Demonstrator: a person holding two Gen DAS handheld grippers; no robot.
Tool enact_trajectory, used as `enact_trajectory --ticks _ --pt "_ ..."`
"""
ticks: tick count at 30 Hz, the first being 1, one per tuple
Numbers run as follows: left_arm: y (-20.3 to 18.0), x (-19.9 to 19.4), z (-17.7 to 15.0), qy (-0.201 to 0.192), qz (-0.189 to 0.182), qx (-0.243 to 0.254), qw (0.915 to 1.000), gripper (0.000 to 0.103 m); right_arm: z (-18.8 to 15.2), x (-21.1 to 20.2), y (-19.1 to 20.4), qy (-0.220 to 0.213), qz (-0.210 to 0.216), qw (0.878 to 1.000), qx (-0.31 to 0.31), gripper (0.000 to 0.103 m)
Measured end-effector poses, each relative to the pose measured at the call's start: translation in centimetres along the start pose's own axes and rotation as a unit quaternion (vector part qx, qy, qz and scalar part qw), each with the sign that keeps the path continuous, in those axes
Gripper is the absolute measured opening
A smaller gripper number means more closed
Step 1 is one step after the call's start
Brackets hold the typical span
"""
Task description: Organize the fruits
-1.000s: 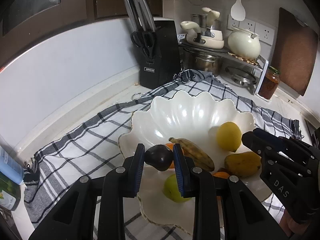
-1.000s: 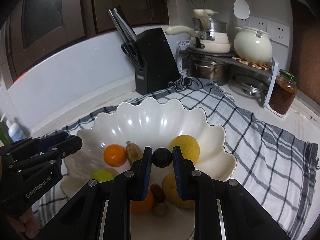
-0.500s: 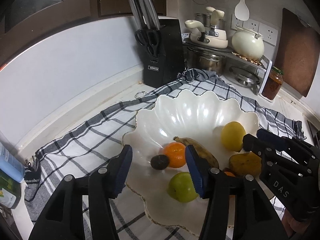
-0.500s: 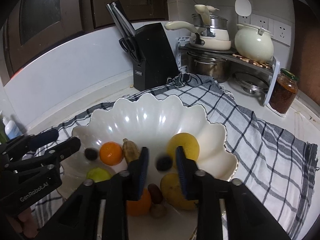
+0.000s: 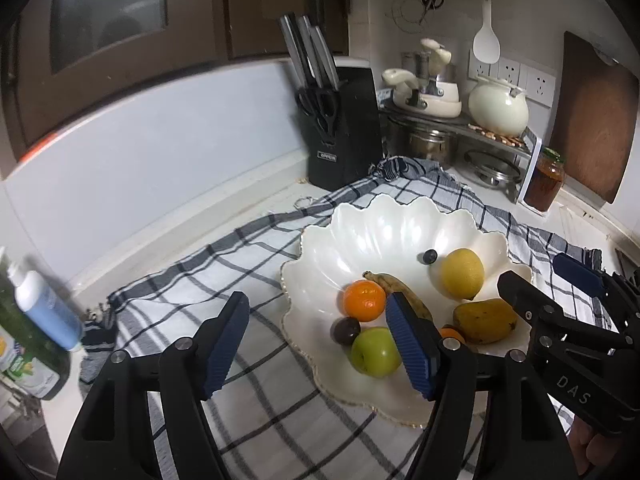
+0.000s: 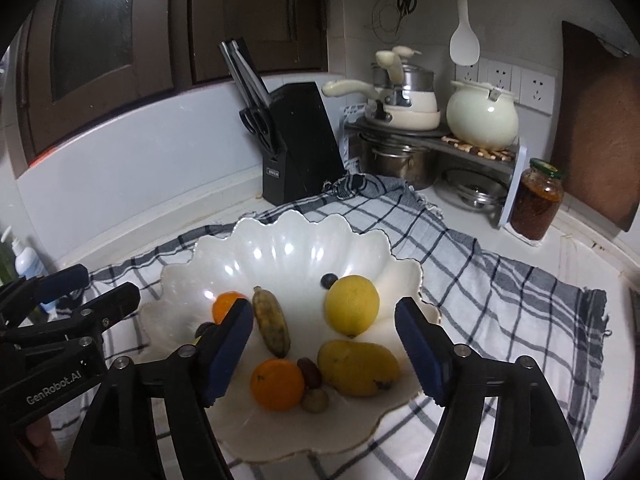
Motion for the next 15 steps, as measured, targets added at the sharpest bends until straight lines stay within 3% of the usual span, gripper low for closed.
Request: enact_trajectory --ticks 15 --pt "0.3 -7.8 -2.1 -0.039 0.017 -0.013 0.9990 0.081 -1.6 -7.2 0.4 -0.031 0.009 0.999 -0.001 0.077"
Point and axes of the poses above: each gripper's, at about its wrist camera, not at the fingertips, and x roughly the way its jaws point, y to its left, z to its top, the point moved 5 cm from there along x, roughly the way its jaws point, and after that the axes turned 7 degrees about -x, right-handed, at the moved point
